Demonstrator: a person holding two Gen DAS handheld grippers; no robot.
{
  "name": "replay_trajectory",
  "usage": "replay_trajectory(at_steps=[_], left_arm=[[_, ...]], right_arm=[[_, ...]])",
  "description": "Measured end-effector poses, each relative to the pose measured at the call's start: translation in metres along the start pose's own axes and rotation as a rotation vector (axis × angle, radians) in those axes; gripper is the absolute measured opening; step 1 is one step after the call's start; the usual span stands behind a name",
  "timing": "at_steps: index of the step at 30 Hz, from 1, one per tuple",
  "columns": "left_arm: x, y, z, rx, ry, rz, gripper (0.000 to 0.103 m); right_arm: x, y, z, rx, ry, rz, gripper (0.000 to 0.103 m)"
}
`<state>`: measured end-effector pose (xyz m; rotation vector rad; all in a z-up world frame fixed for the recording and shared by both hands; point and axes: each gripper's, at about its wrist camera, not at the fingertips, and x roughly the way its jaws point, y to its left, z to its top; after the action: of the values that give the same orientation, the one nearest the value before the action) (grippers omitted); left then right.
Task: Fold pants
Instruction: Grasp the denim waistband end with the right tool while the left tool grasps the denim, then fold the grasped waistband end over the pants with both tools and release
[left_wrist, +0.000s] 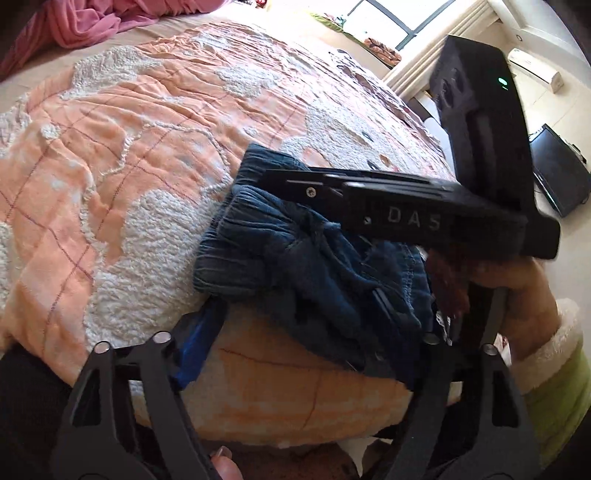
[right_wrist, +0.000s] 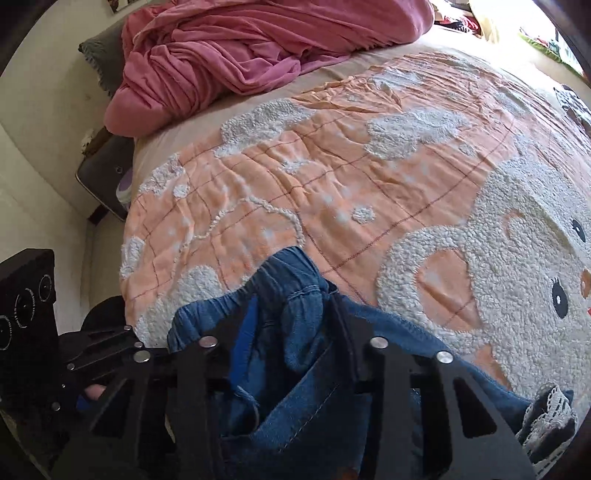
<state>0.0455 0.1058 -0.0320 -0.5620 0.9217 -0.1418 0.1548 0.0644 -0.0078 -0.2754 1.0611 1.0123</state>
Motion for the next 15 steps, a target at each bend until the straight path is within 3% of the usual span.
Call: replay_trajectory(at_steps=[3,5,8,15], left_arm=[[-0.001,-0.002,0.001,0.010,-0.012,0.015,0.050],[-0.002,-0.006,0.002,0.019,-0.004,-0.007,0.032],[-0.008,-0.024,0.004,0.070,-0.027,-0.010,0.025],[-0.018,-0.088,0.010,0.200,-0.071,-0.051,0.025]], right_arm=[[-0.011,-0.001,-0.005,0.021,-0.046,0.018,0.027],[-0.025,-0.005,-0.009,0.052,-0.094,0.050,0.026],[-0.054,-0.011,-0.017,0.083,-0.171,0.074,0.026],[-0.132,-0.037,-0.057,0.149,-0.351,0.074,0.026]])
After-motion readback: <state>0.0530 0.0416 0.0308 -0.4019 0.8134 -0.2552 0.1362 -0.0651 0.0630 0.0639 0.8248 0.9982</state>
